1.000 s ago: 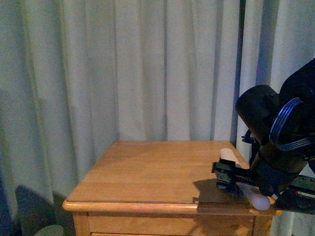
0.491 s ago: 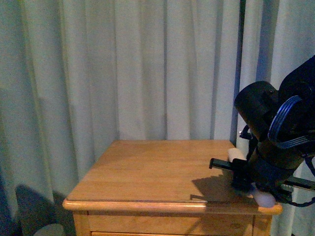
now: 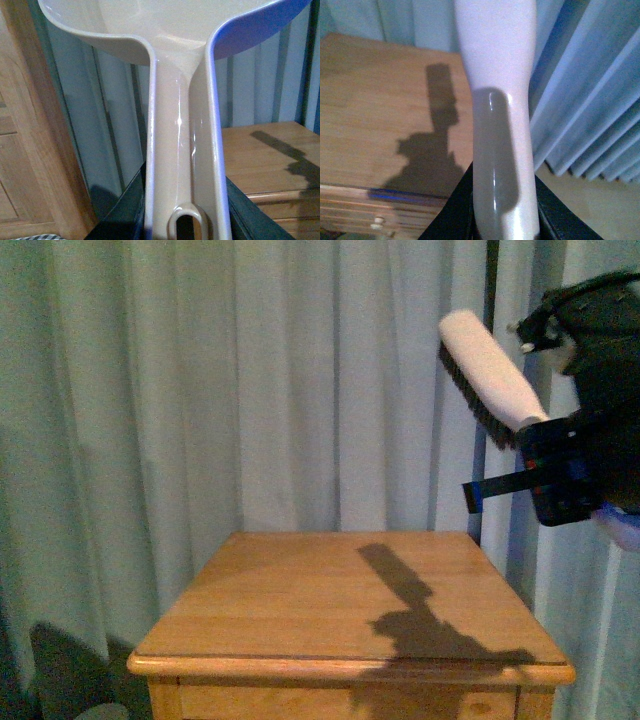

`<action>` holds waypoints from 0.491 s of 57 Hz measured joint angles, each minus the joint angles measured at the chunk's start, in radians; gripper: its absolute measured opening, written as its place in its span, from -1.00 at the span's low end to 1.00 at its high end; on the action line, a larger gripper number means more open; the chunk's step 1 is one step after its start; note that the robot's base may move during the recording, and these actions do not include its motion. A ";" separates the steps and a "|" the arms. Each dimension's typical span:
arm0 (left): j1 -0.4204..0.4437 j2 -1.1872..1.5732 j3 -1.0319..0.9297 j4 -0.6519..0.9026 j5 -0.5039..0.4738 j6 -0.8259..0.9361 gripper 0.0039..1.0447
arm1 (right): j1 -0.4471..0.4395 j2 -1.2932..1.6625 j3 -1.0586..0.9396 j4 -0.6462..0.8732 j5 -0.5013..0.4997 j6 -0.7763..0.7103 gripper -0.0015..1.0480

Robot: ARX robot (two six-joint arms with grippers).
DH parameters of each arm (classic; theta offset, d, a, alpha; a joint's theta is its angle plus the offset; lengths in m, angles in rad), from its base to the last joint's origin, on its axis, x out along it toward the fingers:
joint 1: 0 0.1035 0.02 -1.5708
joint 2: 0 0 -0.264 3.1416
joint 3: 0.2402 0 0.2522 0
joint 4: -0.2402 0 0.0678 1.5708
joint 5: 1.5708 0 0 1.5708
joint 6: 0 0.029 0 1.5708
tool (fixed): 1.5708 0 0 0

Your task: Clean up trash

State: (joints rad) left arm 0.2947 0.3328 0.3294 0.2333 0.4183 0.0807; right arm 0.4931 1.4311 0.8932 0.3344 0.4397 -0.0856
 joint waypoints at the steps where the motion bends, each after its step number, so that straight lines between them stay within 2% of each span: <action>1: 0.000 0.000 0.000 0.000 0.000 0.000 -0.49 | 0.004 -0.019 -0.018 0.014 0.002 -0.016 -0.63; 8: 0.000 0.000 0.000 0.000 0.000 0.000 -0.49 | 0.062 -0.312 -0.261 0.095 0.067 -0.084 -0.63; 14: 0.000 0.000 0.000 0.000 0.000 0.000 -0.49 | 0.095 -0.478 -0.361 0.097 0.128 -0.097 -0.63; 28: 0.000 0.000 0.000 0.000 0.000 0.000 -0.50 | 0.185 -0.834 -0.467 -0.055 0.270 -0.060 -0.63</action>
State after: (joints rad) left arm 0.2947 0.3328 0.3294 0.2333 0.4183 0.0807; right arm 0.6781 0.5968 0.4267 0.2790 0.7094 -0.1452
